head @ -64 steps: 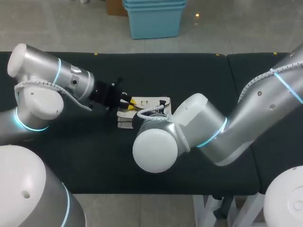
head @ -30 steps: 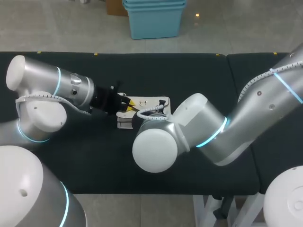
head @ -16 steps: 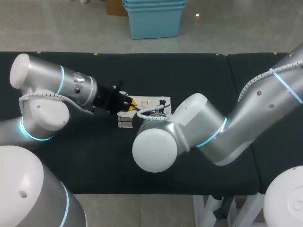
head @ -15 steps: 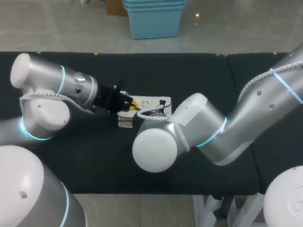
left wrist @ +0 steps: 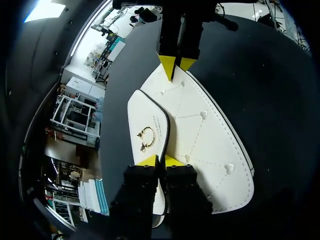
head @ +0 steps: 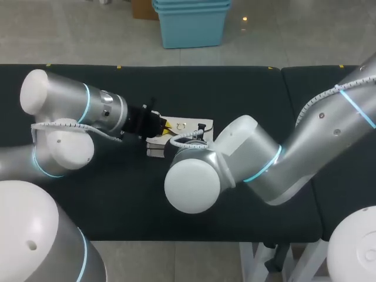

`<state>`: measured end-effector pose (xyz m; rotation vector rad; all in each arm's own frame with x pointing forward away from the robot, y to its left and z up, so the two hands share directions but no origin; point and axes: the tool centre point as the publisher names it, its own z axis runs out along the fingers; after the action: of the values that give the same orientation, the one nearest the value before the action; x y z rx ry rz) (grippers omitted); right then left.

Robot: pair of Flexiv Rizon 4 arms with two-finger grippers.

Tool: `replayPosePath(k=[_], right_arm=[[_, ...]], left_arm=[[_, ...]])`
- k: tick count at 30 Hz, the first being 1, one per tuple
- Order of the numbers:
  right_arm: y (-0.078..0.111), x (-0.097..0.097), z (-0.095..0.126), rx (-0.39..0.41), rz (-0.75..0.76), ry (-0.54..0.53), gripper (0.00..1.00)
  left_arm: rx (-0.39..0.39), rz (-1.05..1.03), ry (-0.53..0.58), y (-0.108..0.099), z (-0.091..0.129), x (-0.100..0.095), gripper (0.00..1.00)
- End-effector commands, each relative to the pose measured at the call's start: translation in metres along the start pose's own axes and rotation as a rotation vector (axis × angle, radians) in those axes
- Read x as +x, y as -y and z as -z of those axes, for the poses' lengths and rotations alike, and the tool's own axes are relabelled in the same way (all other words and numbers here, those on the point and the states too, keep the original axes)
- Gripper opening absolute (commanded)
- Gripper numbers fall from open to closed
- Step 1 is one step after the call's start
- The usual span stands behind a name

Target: Pick up the bag, open it, inspect its contents, close it, and place it on the opposite side

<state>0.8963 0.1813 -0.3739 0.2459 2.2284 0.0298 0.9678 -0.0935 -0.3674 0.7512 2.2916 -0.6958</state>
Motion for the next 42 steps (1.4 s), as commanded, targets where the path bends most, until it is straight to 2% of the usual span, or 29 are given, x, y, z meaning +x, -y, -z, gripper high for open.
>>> replayPosePath(k=[1, 8, 14, 15, 16, 17, 18, 19, 27, 31, 35, 37, 40, 42], right_arm=[[0.000, 0.002, 0.000, 0.000, -0.001, 0.005, 0.00], [0.000, 0.002, 0.000, 0.000, -0.001, 0.005, 0.00], [0.000, 0.002, 0.000, 0.000, -0.001, 0.005, 0.00], [0.000, 0.002, 0.000, 0.000, -0.001, 0.005, 0.00], [0.000, 0.002, 0.000, 0.000, -0.001, 0.005, 0.00], [0.000, 0.002, 0.000, 0.000, -0.001, 0.005, 0.00], [0.000, 0.002, 0.000, 0.000, -0.001, 0.005, 0.00], [0.000, 0.002, 0.000, 0.000, -0.001, 0.005, 0.00], [0.000, 0.002, 0.000, 0.000, -0.001, 0.005, 0.00], [0.000, 0.002, 0.000, 0.000, -0.001, 0.005, 0.00], [0.000, 0.002, 0.000, 0.000, -0.001, 0.005, 0.00], [0.000, 0.002, 0.000, 0.000, -0.001, 0.005, 0.00], [0.000, 0.002, 0.000, 0.000, -0.001, 0.005, 0.00], [0.000, 0.002, 0.000, 0.000, -0.001, 0.005, 0.00]], left_arm=[[0.037, -0.014, 0.005, -0.005, 0.000, 0.006, 0.00], [0.071, -0.006, 0.006, -0.011, 0.005, 0.009, 0.00], [0.118, -0.009, 0.015, -0.002, 0.002, 0.006, 0.00], [0.125, -0.010, 0.018, 0.000, 0.004, 0.006, 0.23], [0.126, -0.011, 0.019, 0.001, 0.006, 0.006, 0.50], [0.128, -0.012, 0.023, 0.001, 0.008, 0.006, 0.70], [0.138, -0.013, 0.032, 0.003, 0.011, 0.006, 0.98], [0.140, -0.013, 0.036, 0.004, 0.015, 0.006, 1.00], [0.158, -0.024, 0.112, 0.016, 0.047, 0.000, 1.00], [0.141, -0.040, 0.127, 0.019, 0.053, -0.003, 0.99], [0.116, -0.035, 0.104, 0.016, 0.044, -0.004, 0.60], [0.120, -0.017, 0.105, 0.015, 0.043, -0.003, 0.46], [0.126, 0.000, 0.118, 0.013, 0.051, -0.004, 0.45], [0.136, 0.018, 0.123, 0.012, 0.059, -0.005, 0.49]])
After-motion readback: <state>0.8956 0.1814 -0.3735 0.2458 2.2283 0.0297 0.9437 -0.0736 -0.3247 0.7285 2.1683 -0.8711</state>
